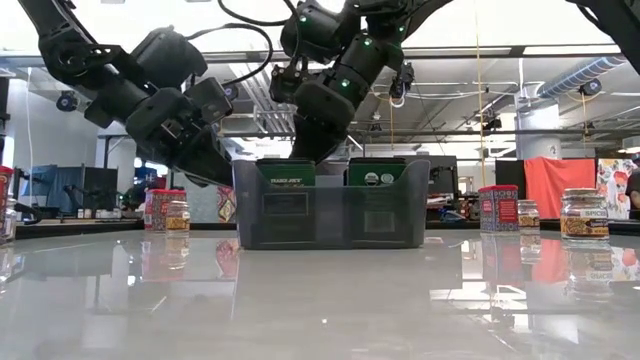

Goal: Sort spices by type
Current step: Put the black seasoning can into the black bin, then put the brown seasoning bottle into the gray bin

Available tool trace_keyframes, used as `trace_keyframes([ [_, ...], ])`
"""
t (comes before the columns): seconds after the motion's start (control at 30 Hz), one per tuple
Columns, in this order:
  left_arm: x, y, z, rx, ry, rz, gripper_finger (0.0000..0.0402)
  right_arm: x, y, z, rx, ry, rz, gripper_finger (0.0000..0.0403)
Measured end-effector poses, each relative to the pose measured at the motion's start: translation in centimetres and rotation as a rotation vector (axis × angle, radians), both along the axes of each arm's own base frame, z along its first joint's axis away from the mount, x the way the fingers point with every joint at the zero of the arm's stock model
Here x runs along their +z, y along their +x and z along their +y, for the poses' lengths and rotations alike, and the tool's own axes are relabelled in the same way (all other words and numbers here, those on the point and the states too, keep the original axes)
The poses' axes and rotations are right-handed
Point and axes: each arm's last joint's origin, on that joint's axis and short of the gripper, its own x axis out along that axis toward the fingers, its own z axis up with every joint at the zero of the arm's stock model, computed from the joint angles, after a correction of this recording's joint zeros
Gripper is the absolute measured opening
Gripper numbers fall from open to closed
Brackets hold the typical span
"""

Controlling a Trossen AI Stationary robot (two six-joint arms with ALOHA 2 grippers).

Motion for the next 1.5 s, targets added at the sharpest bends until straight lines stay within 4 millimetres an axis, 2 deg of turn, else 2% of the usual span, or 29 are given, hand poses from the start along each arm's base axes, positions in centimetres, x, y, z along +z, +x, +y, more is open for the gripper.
trace_keyframes([
  [0.2,0.0,0.0,0.0,0.0,0.0,0.001,0.0001,-0.1,-0.1,0.0,-0.015,0.01,0.004,0.0154],
  [0.53,0.1,0.0,0.0,0.009,0.002,-0.008,0.0001,-0.5,-0.2,0.0,-0.03,0.021,0.006,0.0144],
  [1.13,0.5,-0.7,0.1,0.042,0.039,0.047,0.0001,-0.2,0.0,0.0,-0.007,0.002,-0.025,0.0218],
  [1.33,1.5,-1.7,0.1,0.09,0.08,0.067,0.0001,1.3,-0.4,-0.1,0.002,-0.075,-0.058,0.0236],
  [1.5,2.7,-2.3,0.1,0.117,0.097,0.023,0.0001,4.3,-1.9,-0.1,0.0,-0.125,-0.065,0.0249],
])
